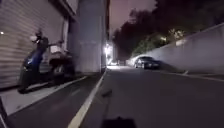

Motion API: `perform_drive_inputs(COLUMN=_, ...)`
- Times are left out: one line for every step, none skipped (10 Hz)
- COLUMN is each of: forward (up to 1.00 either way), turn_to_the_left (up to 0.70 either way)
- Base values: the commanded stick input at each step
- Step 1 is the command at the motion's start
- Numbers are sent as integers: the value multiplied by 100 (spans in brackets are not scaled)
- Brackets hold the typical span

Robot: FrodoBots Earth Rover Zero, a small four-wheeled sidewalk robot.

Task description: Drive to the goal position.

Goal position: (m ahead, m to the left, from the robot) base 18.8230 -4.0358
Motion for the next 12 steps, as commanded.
perform_drive_inputs(forward=45, turn_to_the_left=0)
perform_drive_inputs(forward=45, turn_to_the_left=0)
perform_drive_inputs(forward=45, turn_to_the_left=0)
perform_drive_inputs(forward=45, turn_to_the_left=0)
perform_drive_inputs(forward=45, turn_to_the_left=0)
perform_drive_inputs(forward=51, turn_to_the_left=0)
perform_drive_inputs(forward=70, turn_to_the_left=0)
perform_drive_inputs(forward=70, turn_to_the_left=0)
perform_drive_inputs(forward=70, turn_to_the_left=0)
perform_drive_inputs(forward=70, turn_to_the_left=0)
perform_drive_inputs(forward=70, turn_to_the_left=0)
perform_drive_inputs(forward=70, turn_to_the_left=0)
